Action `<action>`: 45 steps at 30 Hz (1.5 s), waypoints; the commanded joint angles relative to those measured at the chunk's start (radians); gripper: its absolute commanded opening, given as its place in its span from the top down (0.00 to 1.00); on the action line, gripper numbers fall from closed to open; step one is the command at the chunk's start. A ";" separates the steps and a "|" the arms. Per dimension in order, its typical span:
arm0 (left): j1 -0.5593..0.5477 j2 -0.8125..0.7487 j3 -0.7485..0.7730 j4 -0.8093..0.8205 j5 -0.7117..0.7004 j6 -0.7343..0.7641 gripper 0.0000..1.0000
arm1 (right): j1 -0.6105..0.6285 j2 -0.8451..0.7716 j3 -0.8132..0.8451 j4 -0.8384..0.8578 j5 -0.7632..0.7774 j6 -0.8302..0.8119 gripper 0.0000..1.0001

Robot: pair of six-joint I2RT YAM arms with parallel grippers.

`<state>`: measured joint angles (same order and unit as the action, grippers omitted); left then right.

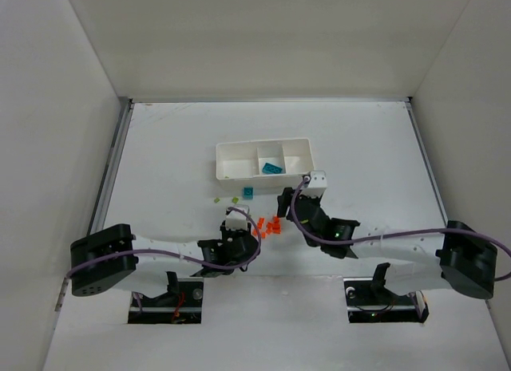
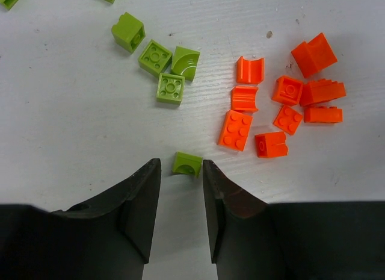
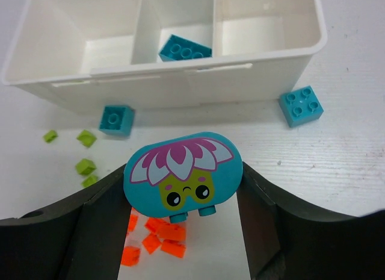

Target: Sort the legos into containers by color

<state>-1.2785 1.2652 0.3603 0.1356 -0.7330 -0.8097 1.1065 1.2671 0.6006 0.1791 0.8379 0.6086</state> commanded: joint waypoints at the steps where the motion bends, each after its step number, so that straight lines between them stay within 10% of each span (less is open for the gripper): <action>1: 0.008 0.005 0.028 0.016 0.001 0.006 0.70 | 0.028 -0.083 0.077 -0.039 0.009 -0.038 0.47; 26: 0.043 -0.093 -0.020 0.015 0.038 0.000 0.78 | -0.306 0.419 0.499 0.048 -0.299 -0.184 0.33; 37: 0.141 -0.366 0.028 -0.145 0.063 0.047 0.80 | -0.316 0.348 0.487 0.054 -0.315 -0.205 0.15; 45: 0.271 -0.386 0.133 -0.139 0.125 0.145 0.80 | -0.304 0.177 0.335 0.091 -0.270 -0.173 0.21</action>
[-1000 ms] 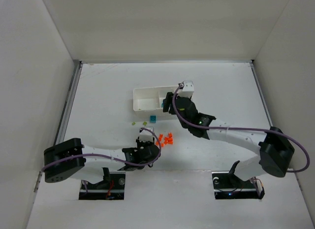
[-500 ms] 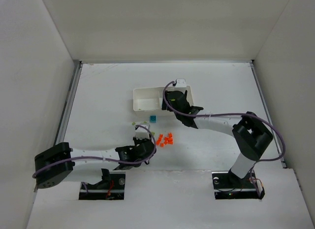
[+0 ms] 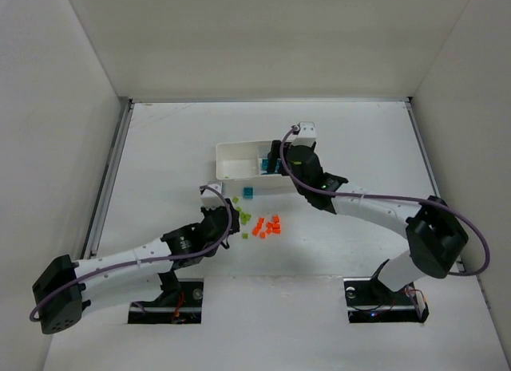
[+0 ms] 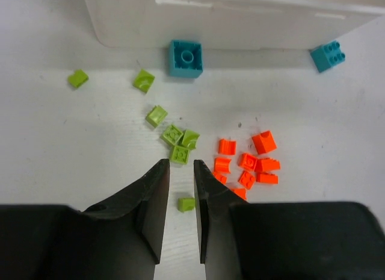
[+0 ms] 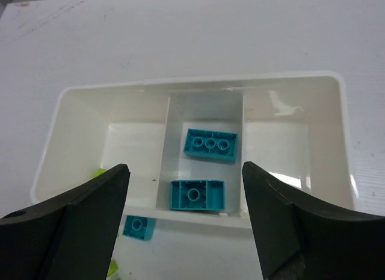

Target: Sort the legos into containers by color

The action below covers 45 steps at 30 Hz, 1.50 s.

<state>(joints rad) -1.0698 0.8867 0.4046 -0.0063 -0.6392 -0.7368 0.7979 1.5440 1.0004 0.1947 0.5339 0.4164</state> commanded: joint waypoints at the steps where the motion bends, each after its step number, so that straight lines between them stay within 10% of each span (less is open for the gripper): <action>1: 0.099 0.009 0.117 0.018 0.047 0.091 0.80 | 0.017 -0.137 -0.112 0.089 0.032 0.045 0.25; 12: 0.342 0.260 0.332 0.147 0.233 0.148 0.82 | 0.204 -0.265 -0.414 0.115 0.072 0.174 0.37; 29: -0.106 0.300 0.119 -0.156 0.032 -0.139 0.70 | 0.235 -0.334 -0.499 0.100 0.094 0.179 0.35; 45: -0.100 0.449 0.102 -0.032 0.052 -0.125 0.74 | 0.234 -0.344 -0.514 0.098 0.090 0.200 0.35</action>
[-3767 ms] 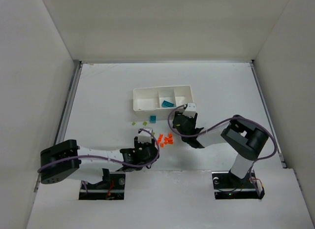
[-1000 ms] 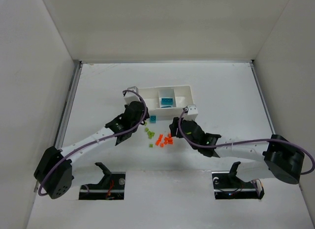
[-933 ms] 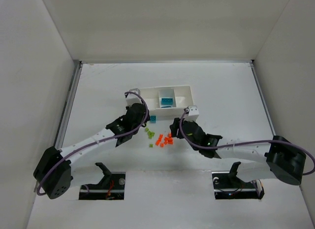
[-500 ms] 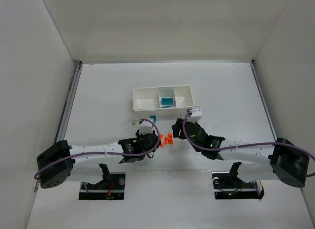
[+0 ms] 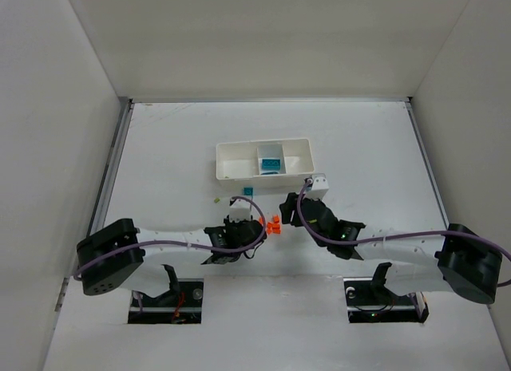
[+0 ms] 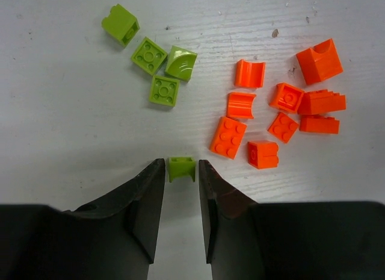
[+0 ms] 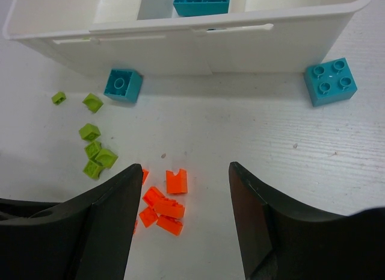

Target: Sort the legos into containers by color

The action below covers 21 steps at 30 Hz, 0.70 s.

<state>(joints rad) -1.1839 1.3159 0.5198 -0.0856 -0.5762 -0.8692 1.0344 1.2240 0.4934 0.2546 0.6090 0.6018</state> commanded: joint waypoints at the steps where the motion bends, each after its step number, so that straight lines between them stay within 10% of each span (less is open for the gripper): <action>1: 0.016 0.029 -0.014 0.053 -0.016 0.013 0.77 | -0.003 -0.026 -0.009 0.038 0.017 0.016 0.35; 10: 0.042 -0.193 -0.007 -0.019 -0.082 0.044 0.88 | -0.001 -0.058 -0.033 0.026 0.028 0.035 0.36; 21: 0.414 -0.198 0.169 0.211 0.090 0.266 0.86 | 0.019 -0.014 -0.026 0.028 0.018 0.067 0.46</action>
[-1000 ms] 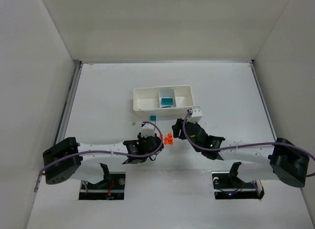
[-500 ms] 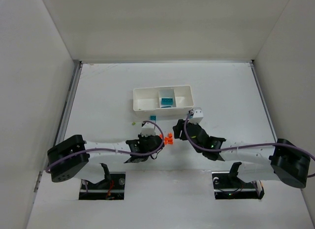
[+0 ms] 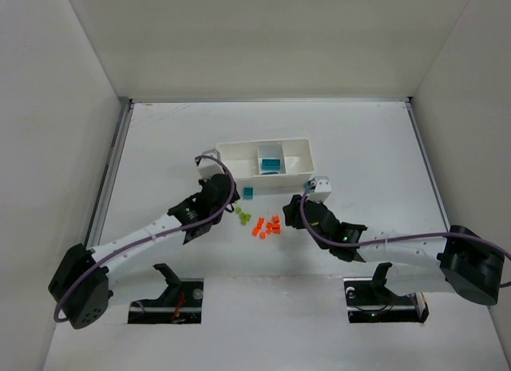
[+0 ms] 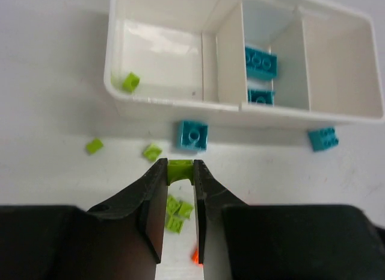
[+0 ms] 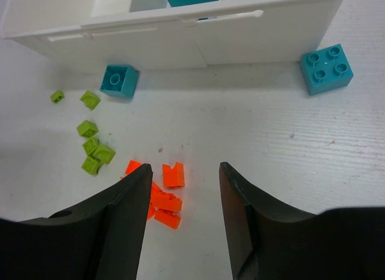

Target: Sort the legos into containers by color

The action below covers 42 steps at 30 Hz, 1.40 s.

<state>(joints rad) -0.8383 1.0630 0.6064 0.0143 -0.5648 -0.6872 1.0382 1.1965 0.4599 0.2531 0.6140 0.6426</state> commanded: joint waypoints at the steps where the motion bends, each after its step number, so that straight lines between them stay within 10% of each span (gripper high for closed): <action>1: 0.102 0.101 0.110 0.145 0.110 0.097 0.86 | 0.022 0.021 0.010 0.032 0.012 0.025 0.46; 12: 0.225 0.390 0.256 0.245 0.149 0.153 0.82 | 0.065 0.124 0.046 0.044 0.039 0.042 0.46; 18: 0.238 0.428 0.289 0.250 0.146 0.173 0.58 | 0.084 0.235 0.138 0.089 0.049 0.011 0.46; 42: 0.160 -0.178 -0.221 0.090 0.134 0.100 0.52 | 0.069 0.739 0.464 0.340 0.128 -0.095 0.26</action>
<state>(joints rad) -0.6479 0.9531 0.4259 0.1505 -0.4236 -0.5602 1.1194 1.9114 0.8829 0.4953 0.7002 0.5629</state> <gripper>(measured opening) 0.487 0.741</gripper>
